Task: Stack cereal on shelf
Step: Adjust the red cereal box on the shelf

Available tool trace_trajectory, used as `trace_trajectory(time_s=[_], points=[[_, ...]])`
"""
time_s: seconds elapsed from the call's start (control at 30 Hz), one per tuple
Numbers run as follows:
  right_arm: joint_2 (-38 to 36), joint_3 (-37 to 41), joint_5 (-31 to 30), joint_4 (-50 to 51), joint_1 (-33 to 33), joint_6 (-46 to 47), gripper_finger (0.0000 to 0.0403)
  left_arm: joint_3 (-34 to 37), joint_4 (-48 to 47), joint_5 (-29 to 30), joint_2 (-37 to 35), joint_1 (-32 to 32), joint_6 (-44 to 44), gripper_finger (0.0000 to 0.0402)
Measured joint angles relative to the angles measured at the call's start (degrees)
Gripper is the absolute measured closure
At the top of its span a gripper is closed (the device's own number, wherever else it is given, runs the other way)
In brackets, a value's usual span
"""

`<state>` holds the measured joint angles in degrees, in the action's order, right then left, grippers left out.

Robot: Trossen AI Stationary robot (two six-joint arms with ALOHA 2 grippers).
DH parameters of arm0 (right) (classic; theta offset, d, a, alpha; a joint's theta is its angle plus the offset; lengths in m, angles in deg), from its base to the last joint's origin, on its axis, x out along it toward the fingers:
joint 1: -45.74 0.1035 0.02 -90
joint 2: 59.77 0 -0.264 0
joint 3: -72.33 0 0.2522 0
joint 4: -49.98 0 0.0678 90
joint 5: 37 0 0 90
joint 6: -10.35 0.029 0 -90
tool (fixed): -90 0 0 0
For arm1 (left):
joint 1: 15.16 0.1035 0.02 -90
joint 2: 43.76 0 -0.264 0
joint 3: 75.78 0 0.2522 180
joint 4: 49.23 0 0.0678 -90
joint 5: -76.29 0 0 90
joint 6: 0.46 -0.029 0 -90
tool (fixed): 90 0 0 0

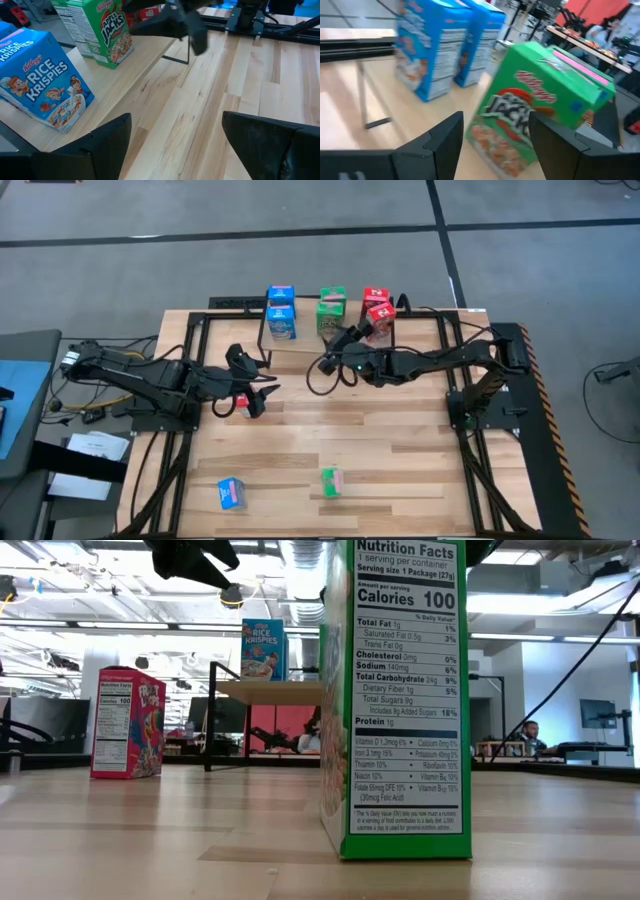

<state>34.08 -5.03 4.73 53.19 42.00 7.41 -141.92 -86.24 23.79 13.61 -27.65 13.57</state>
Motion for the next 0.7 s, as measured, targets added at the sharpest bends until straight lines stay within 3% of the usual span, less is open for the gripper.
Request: trace_trajectory(time_s=[0.33, 0.7], points=[[-9.95, -0.04, 0.09, 1.23, 4.95, -0.57, 0.0154, 0.0, 0.26, 0.0, -0.01, 0.0, 0.14, 0.0099], [-23.57, -0.14, 0.19, 12.46, 3.15, 2.73, 0.0154, 0.0, 0.31, -0.02, 0.01, 0.0, 0.31, 0.0099]])
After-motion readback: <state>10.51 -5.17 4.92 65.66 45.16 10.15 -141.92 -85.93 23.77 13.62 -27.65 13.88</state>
